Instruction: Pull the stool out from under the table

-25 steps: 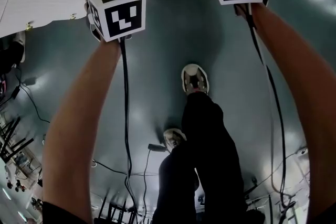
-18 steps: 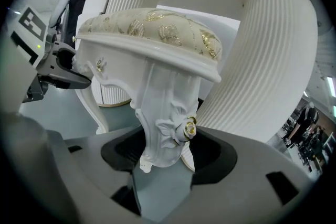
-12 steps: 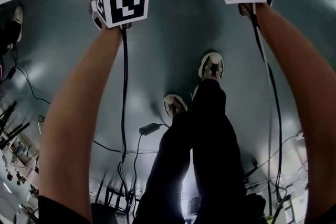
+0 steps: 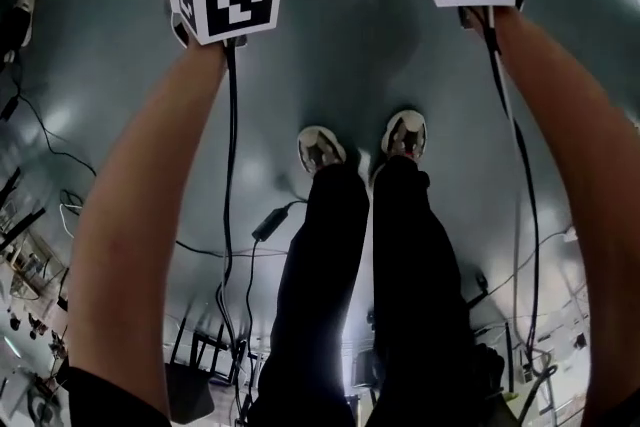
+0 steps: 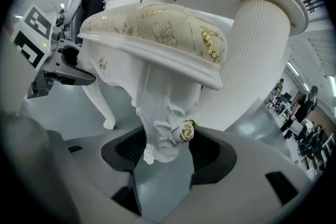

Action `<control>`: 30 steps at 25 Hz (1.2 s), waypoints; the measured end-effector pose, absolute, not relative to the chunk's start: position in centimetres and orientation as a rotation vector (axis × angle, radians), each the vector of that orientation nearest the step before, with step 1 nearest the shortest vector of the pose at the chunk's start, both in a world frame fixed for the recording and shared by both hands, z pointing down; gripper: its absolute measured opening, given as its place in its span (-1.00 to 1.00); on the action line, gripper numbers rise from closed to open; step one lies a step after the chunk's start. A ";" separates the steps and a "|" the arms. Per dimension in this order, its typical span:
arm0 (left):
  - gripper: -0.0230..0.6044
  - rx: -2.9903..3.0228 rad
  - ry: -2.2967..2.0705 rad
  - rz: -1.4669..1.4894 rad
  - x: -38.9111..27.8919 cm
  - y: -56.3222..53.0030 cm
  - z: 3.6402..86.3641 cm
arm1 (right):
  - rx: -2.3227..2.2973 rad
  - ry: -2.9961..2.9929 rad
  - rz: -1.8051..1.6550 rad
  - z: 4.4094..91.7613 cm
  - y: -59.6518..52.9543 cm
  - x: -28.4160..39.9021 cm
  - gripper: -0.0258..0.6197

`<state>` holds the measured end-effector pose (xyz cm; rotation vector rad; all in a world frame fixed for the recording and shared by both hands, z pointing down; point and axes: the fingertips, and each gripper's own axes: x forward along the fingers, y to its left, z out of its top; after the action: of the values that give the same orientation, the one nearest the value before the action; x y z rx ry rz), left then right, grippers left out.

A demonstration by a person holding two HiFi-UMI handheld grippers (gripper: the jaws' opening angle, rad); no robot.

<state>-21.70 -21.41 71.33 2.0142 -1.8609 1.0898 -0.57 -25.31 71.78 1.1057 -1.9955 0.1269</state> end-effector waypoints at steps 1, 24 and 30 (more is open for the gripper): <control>-0.07 2.012 -1.876 1.081 -21.4 -20.9 71.1 | 1.112 -1.993 0.129 71.8 -24.7 -0.3 -0.18; -0.08 1.976 -1.849 1.117 -18.9 -3.1 74.3 | 1.039 -2.018 0.117 74.6 -7.3 2.1 -0.18; -0.08 1.973 -1.826 1.125 -17.8 -0.7 73.4 | 1.049 -2.002 0.123 73.5 -4.6 3.3 -0.18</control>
<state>-17.79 -0.71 73.43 1.9733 -1.8264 1.1248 3.33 -4.56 73.50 1.0487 -2.0016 0.1231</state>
